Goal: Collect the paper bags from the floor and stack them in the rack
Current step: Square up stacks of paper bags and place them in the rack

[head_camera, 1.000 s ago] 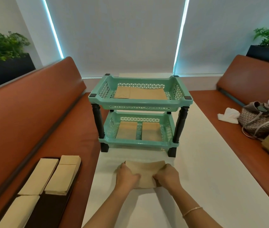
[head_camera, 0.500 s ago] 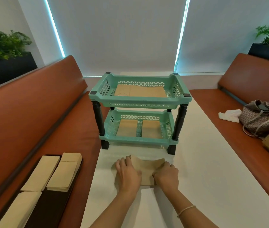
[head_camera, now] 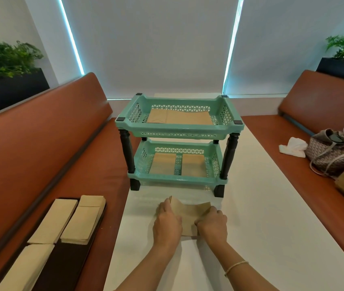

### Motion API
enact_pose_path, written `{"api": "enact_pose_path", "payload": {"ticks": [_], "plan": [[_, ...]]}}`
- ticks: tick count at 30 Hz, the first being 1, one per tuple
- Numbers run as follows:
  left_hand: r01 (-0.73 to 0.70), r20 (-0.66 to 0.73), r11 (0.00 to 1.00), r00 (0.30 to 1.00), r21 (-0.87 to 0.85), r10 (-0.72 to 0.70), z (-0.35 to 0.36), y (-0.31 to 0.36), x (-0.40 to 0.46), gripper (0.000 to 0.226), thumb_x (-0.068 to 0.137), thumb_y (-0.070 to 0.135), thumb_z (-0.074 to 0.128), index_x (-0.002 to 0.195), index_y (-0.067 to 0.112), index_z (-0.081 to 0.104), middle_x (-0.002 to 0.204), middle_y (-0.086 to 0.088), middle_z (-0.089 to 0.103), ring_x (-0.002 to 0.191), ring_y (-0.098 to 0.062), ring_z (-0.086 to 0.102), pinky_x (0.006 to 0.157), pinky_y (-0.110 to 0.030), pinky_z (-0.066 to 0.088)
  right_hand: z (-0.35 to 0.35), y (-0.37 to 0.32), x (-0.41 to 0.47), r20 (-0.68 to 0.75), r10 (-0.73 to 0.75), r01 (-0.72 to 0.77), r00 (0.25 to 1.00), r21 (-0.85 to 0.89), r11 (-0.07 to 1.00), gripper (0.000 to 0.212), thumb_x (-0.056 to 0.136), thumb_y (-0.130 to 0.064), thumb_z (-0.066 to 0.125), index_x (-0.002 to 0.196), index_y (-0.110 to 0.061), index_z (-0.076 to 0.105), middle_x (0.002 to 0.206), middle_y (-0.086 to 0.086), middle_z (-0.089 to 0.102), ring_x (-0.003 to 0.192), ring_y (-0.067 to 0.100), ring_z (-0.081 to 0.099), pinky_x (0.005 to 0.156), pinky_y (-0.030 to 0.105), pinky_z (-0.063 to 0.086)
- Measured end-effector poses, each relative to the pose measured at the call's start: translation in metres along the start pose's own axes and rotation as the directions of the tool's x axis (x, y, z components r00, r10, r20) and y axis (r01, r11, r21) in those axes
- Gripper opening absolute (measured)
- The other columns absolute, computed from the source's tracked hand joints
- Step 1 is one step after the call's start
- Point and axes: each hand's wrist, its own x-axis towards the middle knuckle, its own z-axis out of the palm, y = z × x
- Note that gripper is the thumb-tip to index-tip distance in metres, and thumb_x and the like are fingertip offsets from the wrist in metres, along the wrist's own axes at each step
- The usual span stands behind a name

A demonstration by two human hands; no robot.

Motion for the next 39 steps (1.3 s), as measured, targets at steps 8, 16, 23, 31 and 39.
{"api": "enact_pose_path", "payload": {"ticks": [8, 16, 23, 31, 39], "plan": [[0.163, 0.137, 0.933, 0.983, -0.322, -0.124, -0.020, 0.005, 0.003, 0.057, 0.090, 0.012, 0.061, 0.137, 0.011, 0.029, 0.129, -0.009, 0.048, 0.109, -0.022, 0.053, 0.077, -0.021, 0.040, -0.009, 0.000, -0.002, 0.027, 0.013, -0.012, 1.000, -0.025, 1.000, 0.053, 0.082, -0.028, 0.062, 0.127, -0.012, 0.039, 0.125, 0.009, 0.045, 0.120, 0.026, 0.036, 0.096, 0.034, 0.041], [0.252, 0.141, 0.470, 0.956, -0.846, -0.258, -0.042, -0.002, 0.025, 0.042, 0.087, 0.005, 0.063, 0.125, 0.007, 0.046, 0.118, -0.010, 0.060, 0.101, -0.023, 0.059, 0.078, -0.032, 0.049, -0.046, -0.016, -0.025, -0.071, -0.014, 0.055, 0.997, 0.614, 0.787, 0.100, 0.076, -0.041, 0.073, 0.149, -0.013, 0.011, 0.141, 0.013, 0.040, 0.124, 0.028, 0.044, 0.103, 0.041, 0.039], [0.344, 0.316, 0.110, 0.925, -0.933, -0.212, -0.043, 0.014, 0.022, 0.027, 0.088, -0.002, 0.057, 0.114, 0.005, 0.056, 0.102, -0.015, 0.066, 0.092, -0.032, 0.063, 0.083, -0.046, 0.052, -0.023, -0.056, -0.044, 0.112, -0.127, -0.014, 0.986, 0.802, 0.597, 0.059, 0.079, -0.005, 0.065, 0.130, -0.020, 0.039, 0.095, 0.002, 0.064, 0.089, 0.024, 0.065, 0.083, 0.047, 0.055], [0.244, 0.367, 0.605, 0.926, -0.758, 0.086, -0.068, -0.022, 0.037, 0.043, 0.084, 0.000, 0.064, 0.123, 0.011, 0.050, 0.110, -0.004, 0.064, 0.101, -0.021, 0.061, 0.081, -0.033, 0.053, -0.030, -0.053, -0.045, 0.029, -0.206, 0.140, 0.978, 0.641, 0.755, 0.028, 0.096, -0.004, 0.042, 0.118, -0.019, 0.050, 0.112, 0.002, 0.059, 0.099, 0.018, 0.055, 0.087, 0.036, 0.052], [0.138, 0.353, 0.821, 0.932, -0.555, 0.082, -0.049, 0.003, 0.031, 0.043, 0.095, 0.012, 0.049, 0.135, 0.018, 0.033, 0.130, -0.001, 0.051, 0.116, -0.018, 0.047, 0.092, -0.026, 0.038, -0.018, -0.052, -0.030, 0.087, -0.249, 0.167, 0.964, 0.530, 0.832, 0.044, 0.092, -0.010, 0.043, 0.129, -0.031, 0.033, 0.116, -0.009, 0.052, 0.106, 0.013, 0.052, 0.091, 0.029, 0.045]]}}
